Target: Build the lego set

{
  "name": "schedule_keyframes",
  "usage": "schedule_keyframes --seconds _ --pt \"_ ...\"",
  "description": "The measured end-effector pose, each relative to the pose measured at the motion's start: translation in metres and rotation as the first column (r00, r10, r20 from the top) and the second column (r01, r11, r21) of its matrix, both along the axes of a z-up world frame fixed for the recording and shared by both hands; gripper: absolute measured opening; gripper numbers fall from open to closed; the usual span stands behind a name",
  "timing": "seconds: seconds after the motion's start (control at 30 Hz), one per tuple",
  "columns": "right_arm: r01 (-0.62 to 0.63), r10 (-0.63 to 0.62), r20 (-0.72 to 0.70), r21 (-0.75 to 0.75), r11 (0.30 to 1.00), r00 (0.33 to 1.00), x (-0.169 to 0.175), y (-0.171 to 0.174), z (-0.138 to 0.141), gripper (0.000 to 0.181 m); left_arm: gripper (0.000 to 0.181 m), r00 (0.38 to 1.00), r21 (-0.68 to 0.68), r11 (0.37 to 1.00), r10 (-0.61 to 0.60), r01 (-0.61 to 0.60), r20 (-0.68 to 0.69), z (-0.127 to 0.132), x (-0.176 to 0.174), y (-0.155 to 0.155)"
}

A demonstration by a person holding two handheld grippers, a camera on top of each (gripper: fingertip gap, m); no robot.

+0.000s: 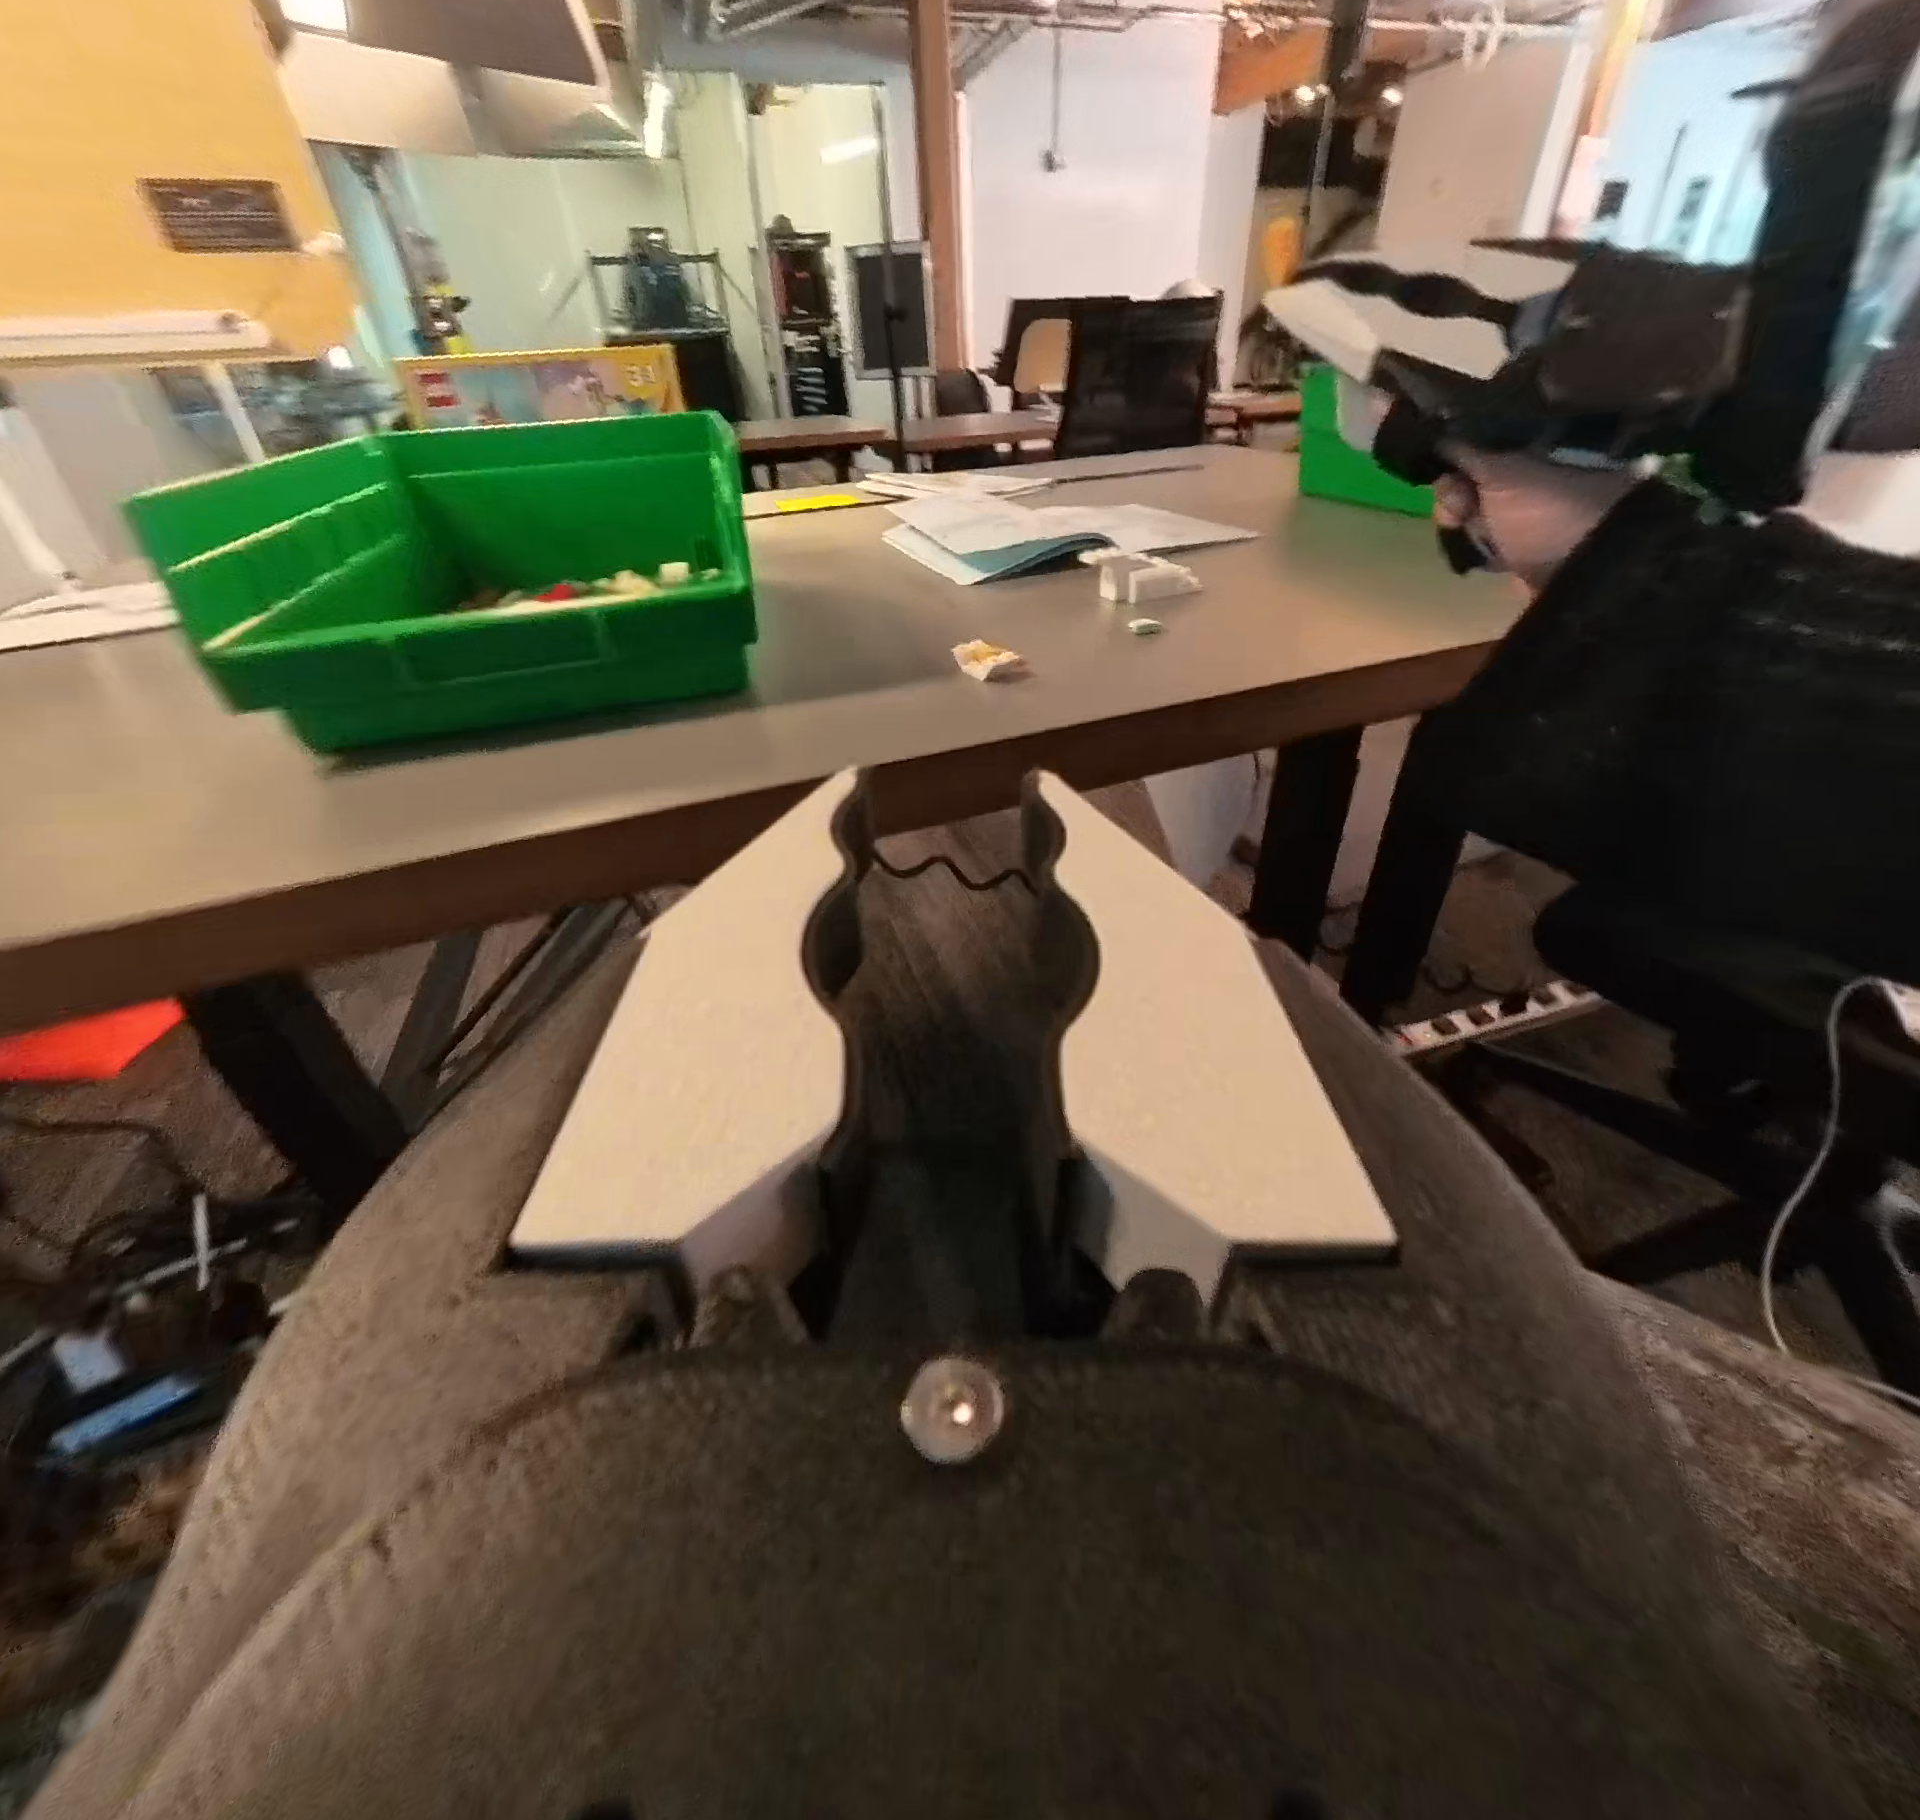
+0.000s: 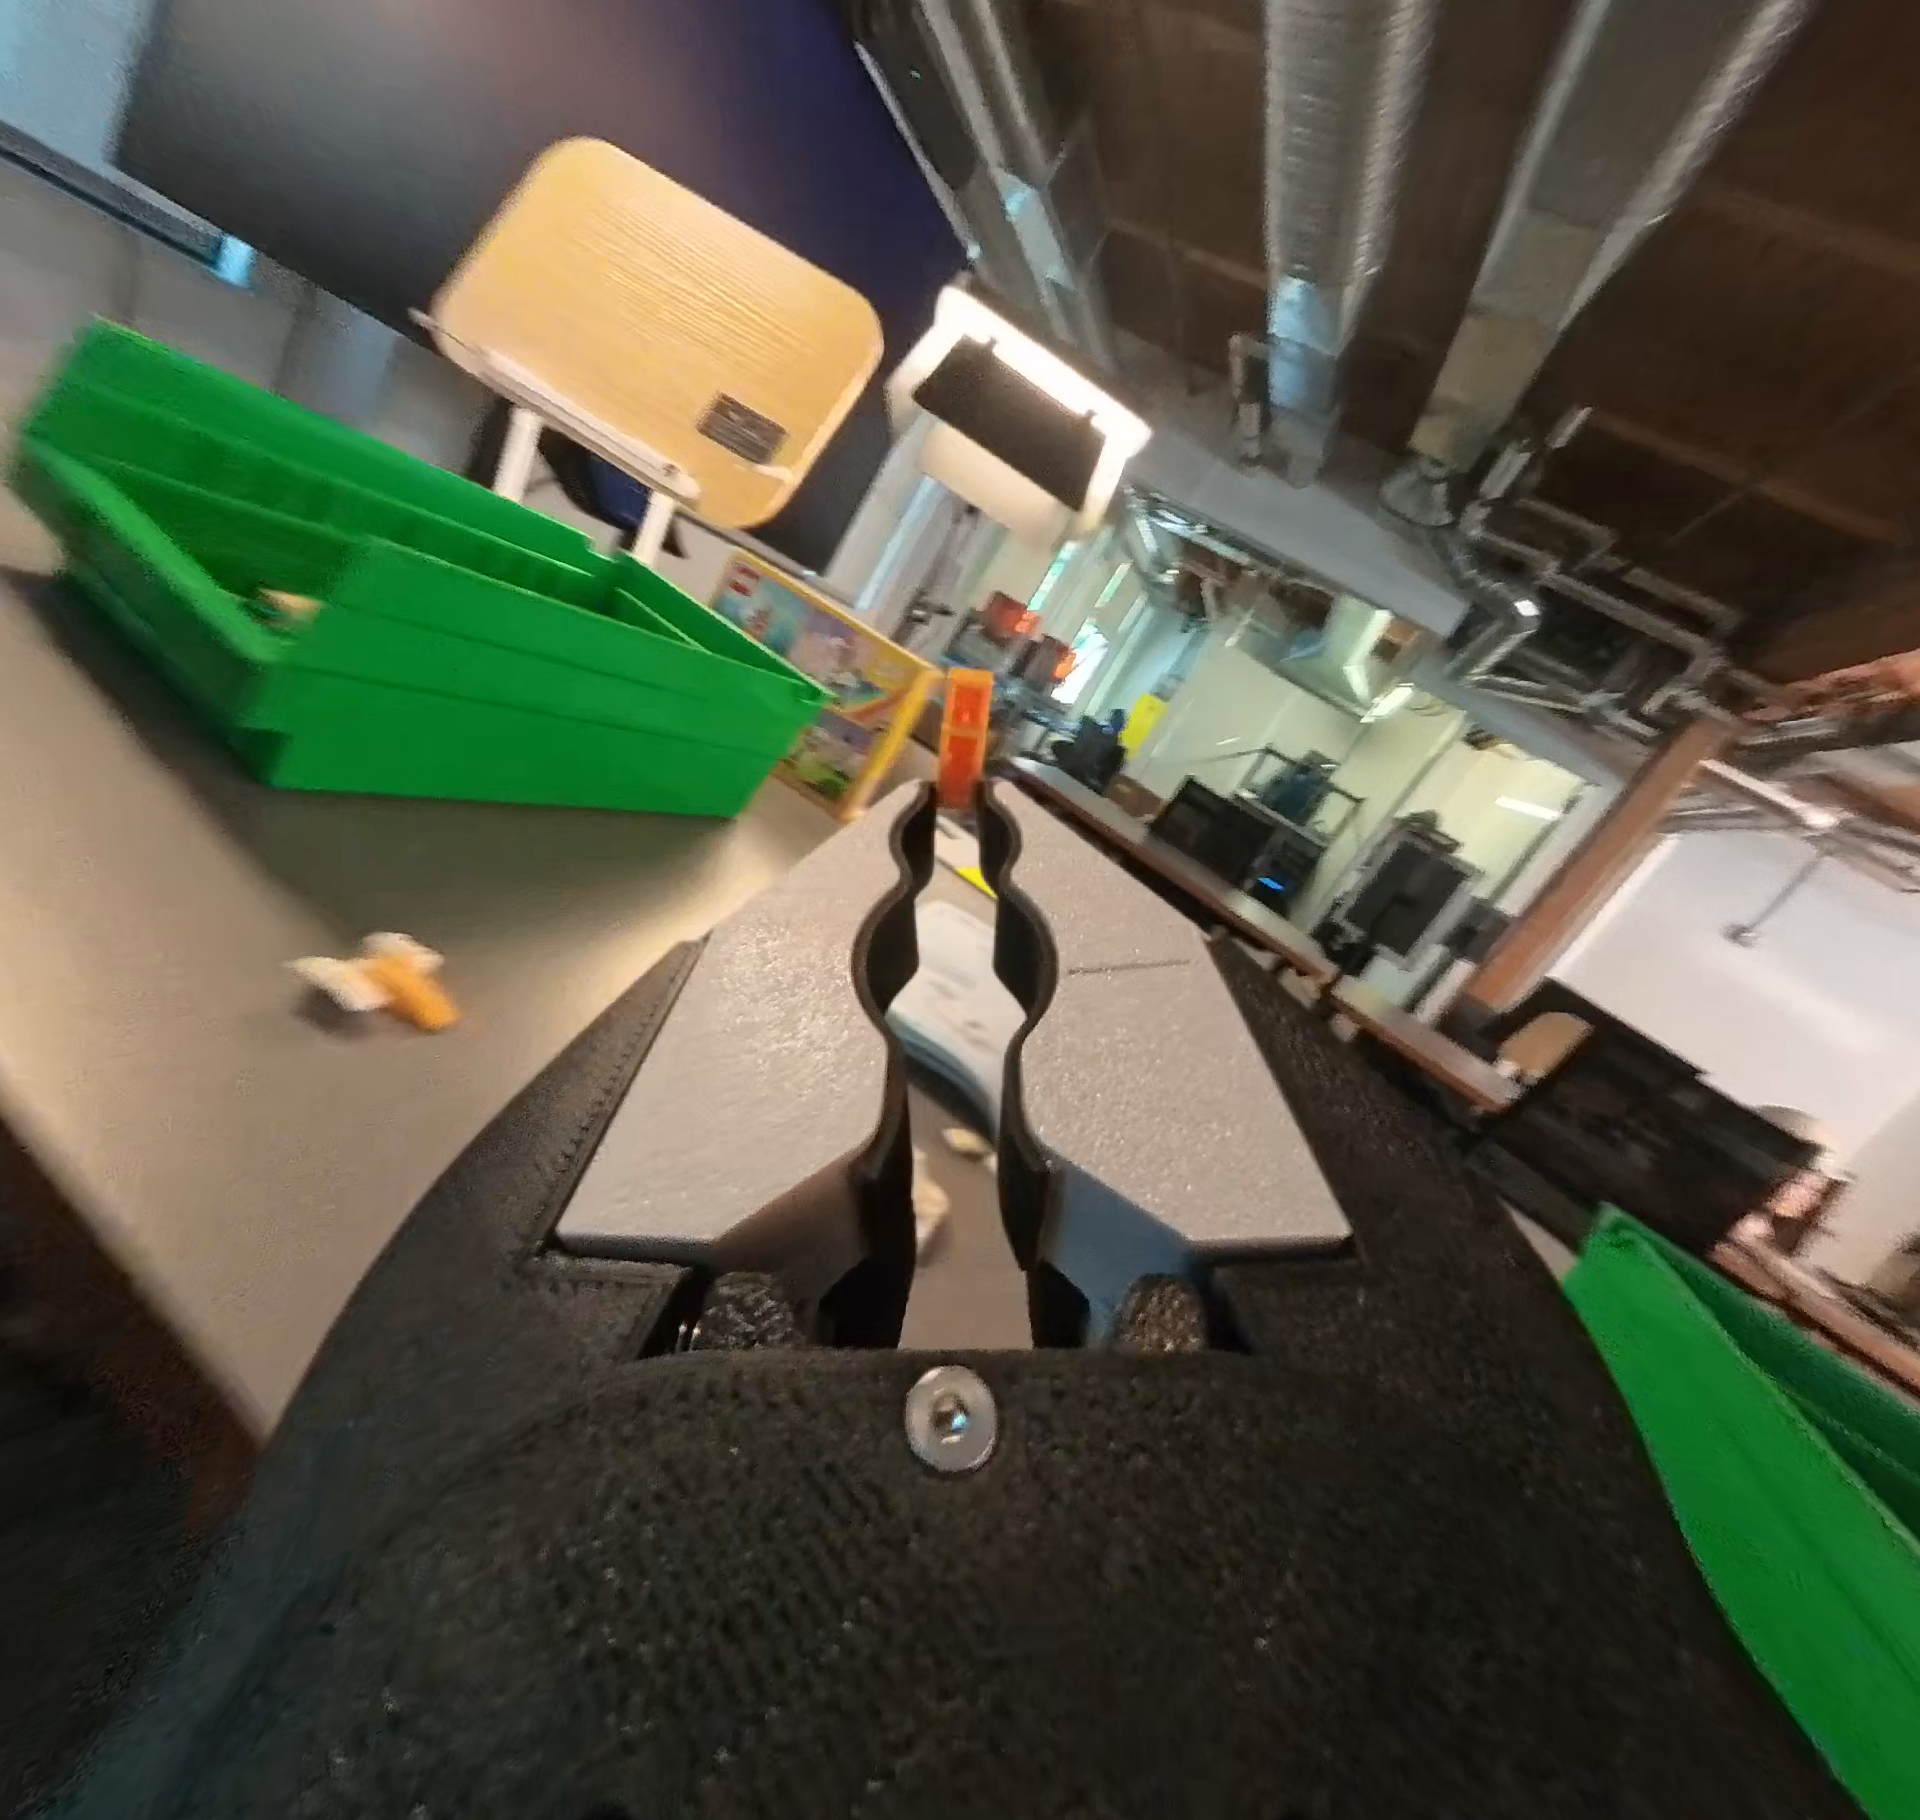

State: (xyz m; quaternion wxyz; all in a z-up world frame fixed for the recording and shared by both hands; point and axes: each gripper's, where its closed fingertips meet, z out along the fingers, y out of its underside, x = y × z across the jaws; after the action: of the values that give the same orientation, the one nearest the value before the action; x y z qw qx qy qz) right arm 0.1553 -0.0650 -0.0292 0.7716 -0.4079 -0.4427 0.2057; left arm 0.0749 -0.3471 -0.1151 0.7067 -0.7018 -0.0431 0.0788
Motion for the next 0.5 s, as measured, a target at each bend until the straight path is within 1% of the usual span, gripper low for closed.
schedule_keyframes --seconds 0.1,0.2,0.27,0.37,0.43,0.5 --pt "0.150 -0.149 -0.017 0.073 0.986 0.989 -0.001 0.050 -0.003 0.006 0.030 0.993 -0.052 0.994 -0.102 0.099 -0.053 0.001 -0.007 0.041" --pt "0.262 -0.262 -0.011 0.092 0.961 0.965 0.000 0.089 -0.013 0.006 0.030 0.973 -0.044 0.977 -0.213 0.209 -0.095 0.003 -0.013 0.082" --pt "0.303 -0.301 -0.036 0.105 0.947 0.953 0.004 0.094 -0.008 0.006 0.030 0.950 -0.004 0.954 -0.300 0.301 -0.081 0.006 -0.015 0.107" --pt "0.338 -0.339 -0.017 0.156 0.928 0.941 0.003 0.094 -0.009 0.006 0.030 0.903 0.036 0.902 -0.429 0.430 -0.030 0.012 -0.012 0.139" --pt "0.347 -0.351 -0.011 0.179 0.921 0.937 0.002 0.092 -0.009 0.006 0.030 0.877 0.039 0.876 -0.481 0.481 -0.016 0.016 -0.008 0.152" --pt "0.351 -0.358 0.005 0.191 0.917 0.934 0.000 0.092 -0.011 0.006 0.029 0.865 0.040 0.865 -0.500 0.501 -0.034 0.019 -0.004 0.159"
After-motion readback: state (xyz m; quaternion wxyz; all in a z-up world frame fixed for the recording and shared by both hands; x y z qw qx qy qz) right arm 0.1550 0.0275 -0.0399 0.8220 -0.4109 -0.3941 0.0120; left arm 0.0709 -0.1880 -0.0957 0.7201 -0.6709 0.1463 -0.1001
